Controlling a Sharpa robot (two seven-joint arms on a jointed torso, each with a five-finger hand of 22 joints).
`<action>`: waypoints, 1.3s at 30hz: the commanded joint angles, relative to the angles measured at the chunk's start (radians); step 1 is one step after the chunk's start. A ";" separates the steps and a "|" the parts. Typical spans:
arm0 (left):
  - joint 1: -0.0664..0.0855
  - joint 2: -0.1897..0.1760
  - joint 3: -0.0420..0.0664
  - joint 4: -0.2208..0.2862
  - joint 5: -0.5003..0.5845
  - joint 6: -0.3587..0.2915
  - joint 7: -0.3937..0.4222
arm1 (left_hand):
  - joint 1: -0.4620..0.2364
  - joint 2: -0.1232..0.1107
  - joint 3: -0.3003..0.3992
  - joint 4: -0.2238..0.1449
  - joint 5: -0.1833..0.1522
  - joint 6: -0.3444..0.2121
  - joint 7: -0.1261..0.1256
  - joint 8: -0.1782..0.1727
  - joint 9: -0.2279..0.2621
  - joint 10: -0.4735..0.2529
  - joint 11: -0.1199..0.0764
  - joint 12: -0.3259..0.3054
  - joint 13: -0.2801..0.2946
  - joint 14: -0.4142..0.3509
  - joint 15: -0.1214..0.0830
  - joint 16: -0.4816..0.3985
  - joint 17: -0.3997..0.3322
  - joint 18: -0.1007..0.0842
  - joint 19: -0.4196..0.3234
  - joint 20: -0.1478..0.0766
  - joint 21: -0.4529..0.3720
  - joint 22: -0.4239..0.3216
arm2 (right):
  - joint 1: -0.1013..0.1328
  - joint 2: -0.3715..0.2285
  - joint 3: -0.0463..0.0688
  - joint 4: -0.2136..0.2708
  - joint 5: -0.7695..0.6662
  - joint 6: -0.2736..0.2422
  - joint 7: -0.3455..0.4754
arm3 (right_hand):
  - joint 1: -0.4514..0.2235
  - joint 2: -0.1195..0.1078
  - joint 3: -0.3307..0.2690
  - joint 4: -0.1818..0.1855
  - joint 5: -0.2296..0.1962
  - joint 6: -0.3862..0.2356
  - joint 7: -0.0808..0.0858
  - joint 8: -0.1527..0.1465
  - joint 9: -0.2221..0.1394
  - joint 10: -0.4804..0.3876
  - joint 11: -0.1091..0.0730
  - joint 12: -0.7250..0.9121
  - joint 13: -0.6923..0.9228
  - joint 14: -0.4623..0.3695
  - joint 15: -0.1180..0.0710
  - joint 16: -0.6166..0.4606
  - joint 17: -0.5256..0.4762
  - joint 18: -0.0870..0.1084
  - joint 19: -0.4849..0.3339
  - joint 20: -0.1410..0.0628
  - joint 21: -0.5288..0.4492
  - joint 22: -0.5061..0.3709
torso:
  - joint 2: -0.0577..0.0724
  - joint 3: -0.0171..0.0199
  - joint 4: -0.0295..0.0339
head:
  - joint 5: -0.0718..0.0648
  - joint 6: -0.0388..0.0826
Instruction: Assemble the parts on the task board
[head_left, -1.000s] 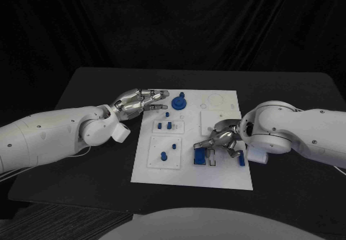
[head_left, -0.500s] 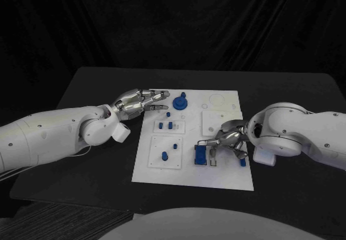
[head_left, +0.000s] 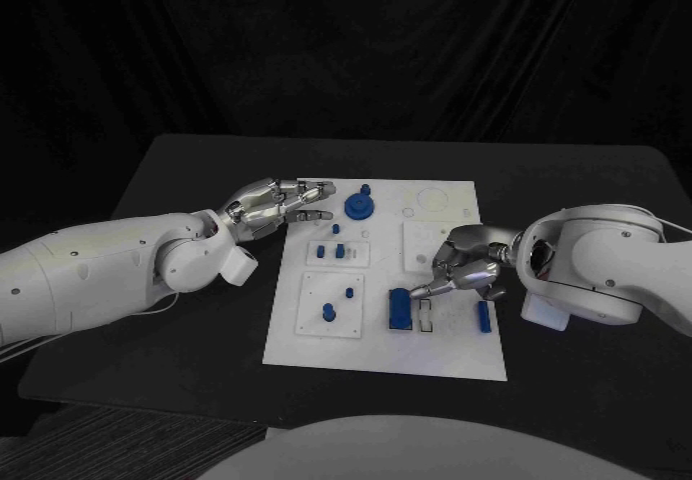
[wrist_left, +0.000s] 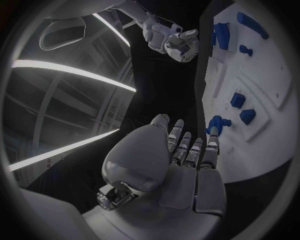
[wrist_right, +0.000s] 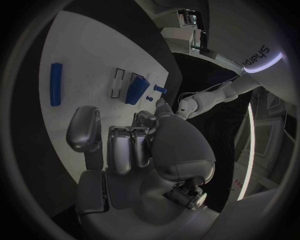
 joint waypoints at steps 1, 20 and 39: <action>-0.002 0.000 0.001 0.003 0.004 0.013 0.009 | 0.009 -0.004 0.005 0.003 0.005 -0.001 0.005 0.004 0.002 0.003 0.007 0.005 0.000 0.000 0.008 0.004 0.001 0.006 0.004 0.001 0.004 0.002 | -0.012 -0.005 0.000 0.017 -0.240 -0.079 0.098 | 0.016 -0.006 0.000 -0.003 -0.003 0.069 -0.006 0.106 0.159 0.108 -0.009 0.004 0.263 0.101 -0.006 0.005 0.242 -0.005 0.008 -0.010 0.008 0.146 | 0.000 0.0002 -0.0011 | 0.000 0.000; -0.007 -0.002 0.001 0.002 0.004 0.019 0.006 | 0.013 -0.004 0.011 0.001 0.007 0.002 0.006 0.005 0.002 0.004 0.008 0.007 0.000 0.000 0.007 0.005 0.001 0.006 0.005 0.001 0.005 0.002 | -0.083 0.028 0.000 0.005 -0.357 -0.059 0.082 | 0.009 -0.041 0.021 0.055 -0.115 0.118 -0.016 0.226 0.179 0.108 -0.017 0.004 0.263 0.099 -0.013 0.003 0.237 -0.003 0.004 -0.017 0.002 0.143 | 0.001 -0.0001 0.0003 | -0.008 0.000; -0.008 -0.003 0.001 0.004 0.004 0.022 0.004 | 0.015 -0.004 0.013 0.000 0.008 0.003 0.006 0.005 0.002 0.005 0.009 0.008 0.000 0.001 0.006 0.005 0.002 0.006 0.006 0.001 0.005 0.002 | -0.114 0.049 0.000 -0.014 -0.360 -0.035 0.072 | 0.034 -0.038 0.038 0.055 -0.075 0.078 -0.016 0.202 0.168 0.108 -0.018 0.004 0.263 0.096 -0.014 -0.003 0.222 -0.001 -0.001 -0.017 -0.016 0.139 | -0.001 0.0003 -0.0009 | -0.011 0.000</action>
